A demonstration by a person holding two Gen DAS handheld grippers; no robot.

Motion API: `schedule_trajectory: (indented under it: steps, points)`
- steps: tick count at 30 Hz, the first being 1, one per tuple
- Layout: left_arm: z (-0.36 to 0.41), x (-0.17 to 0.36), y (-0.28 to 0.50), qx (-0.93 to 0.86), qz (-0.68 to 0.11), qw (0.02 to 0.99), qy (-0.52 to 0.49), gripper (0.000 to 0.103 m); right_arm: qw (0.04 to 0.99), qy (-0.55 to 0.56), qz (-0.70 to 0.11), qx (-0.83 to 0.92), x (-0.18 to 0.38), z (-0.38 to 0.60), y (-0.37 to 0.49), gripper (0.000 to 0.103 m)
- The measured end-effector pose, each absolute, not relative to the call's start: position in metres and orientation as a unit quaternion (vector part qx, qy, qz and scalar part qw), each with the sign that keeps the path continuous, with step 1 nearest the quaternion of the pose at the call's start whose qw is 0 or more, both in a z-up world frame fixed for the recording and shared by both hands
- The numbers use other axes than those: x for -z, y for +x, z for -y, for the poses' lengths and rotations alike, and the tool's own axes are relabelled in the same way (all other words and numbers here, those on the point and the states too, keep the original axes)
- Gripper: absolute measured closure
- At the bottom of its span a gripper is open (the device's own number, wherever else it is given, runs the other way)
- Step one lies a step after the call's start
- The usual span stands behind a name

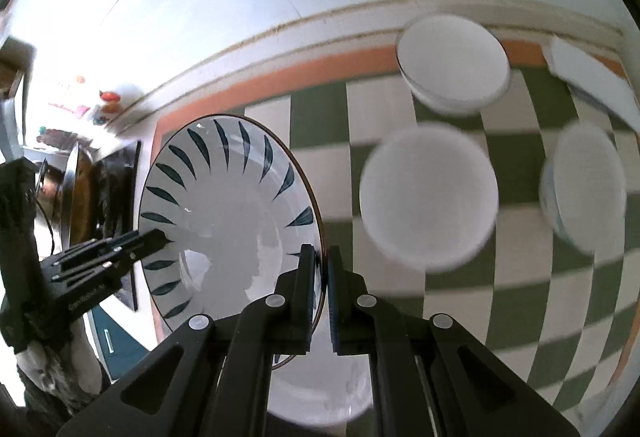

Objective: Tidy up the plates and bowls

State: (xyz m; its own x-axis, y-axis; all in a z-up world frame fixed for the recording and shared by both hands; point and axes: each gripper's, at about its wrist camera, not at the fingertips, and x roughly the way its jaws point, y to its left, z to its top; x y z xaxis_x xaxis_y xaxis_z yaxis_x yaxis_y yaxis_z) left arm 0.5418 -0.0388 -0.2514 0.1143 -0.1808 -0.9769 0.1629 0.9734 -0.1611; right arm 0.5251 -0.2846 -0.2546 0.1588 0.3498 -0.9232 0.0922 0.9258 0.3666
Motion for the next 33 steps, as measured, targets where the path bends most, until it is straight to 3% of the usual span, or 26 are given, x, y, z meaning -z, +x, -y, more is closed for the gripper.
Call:
schedule_trajectory:
  steps: [12, 33]
  points:
    - [0.042, 0.274, 0.487, 0.119, -0.675, 0.728, 0.016, 0.088, 0.717, 0.22, -0.656, -0.087, 0.284, 0.277, 0.435, 0.096]
    - [0.063, 0.334, 0.481, 0.106, -0.714, 0.69, 0.049, 0.087, 0.687, 0.225, -0.688, -0.063, 0.35, 0.282, 0.43, 0.096]
